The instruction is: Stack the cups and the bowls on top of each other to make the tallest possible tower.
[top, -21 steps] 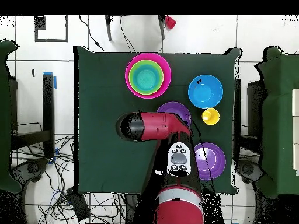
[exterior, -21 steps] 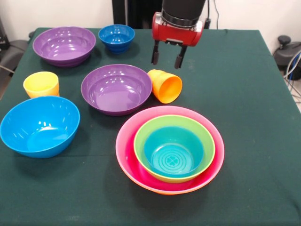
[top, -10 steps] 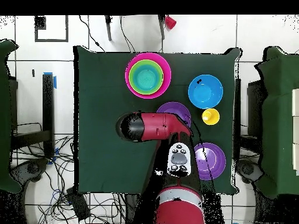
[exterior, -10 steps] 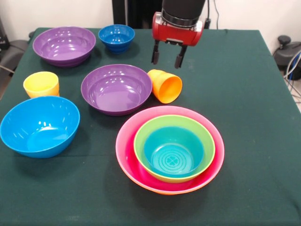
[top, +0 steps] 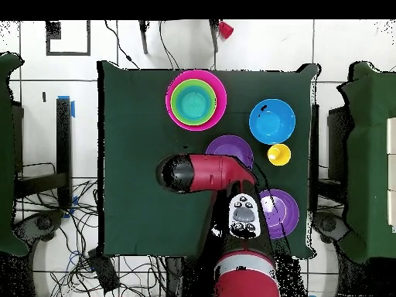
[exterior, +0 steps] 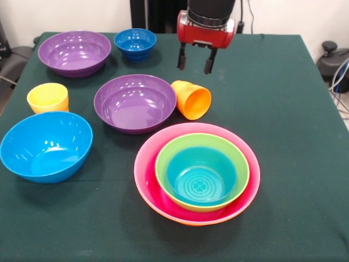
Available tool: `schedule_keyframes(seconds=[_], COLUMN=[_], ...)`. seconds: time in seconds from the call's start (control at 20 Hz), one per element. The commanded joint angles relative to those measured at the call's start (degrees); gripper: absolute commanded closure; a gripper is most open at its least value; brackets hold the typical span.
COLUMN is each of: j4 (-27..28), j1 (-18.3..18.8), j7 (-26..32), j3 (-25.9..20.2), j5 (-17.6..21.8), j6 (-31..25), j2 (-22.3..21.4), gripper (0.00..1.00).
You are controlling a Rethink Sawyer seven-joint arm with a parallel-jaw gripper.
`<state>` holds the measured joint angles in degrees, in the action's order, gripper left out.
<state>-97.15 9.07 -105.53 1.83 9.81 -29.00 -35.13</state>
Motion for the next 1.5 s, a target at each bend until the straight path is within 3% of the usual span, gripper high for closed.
schedule_keyframes(seconds=[0.05, 0.7, 1.05, 1.25, 1.35, 1.5], j4=[-2.1, -1.3, 2.6, 4.3, 5.6, 4.8], j1=[1.0, 0.4, -1.7, -3.3, -4.8, -3.6], j7=[0.8, 0.0, 0.5, -0.8, -2.1, -0.7], j3=[-7.2, -6.6, -6.2, -4.5, -1.5, -1.7], j5=[2.7, 3.2, 4.1, 4.6, 5.4, 4.9], j6=[2.3, 2.5, 2.4, 2.6, 0.9, -1.3], j2=[0.9, 1.5, 2.4, 3.5, 4.3, 3.7], gripper=[0.00, 0.00, 0.00, 0.00, 0.00, 0.00])
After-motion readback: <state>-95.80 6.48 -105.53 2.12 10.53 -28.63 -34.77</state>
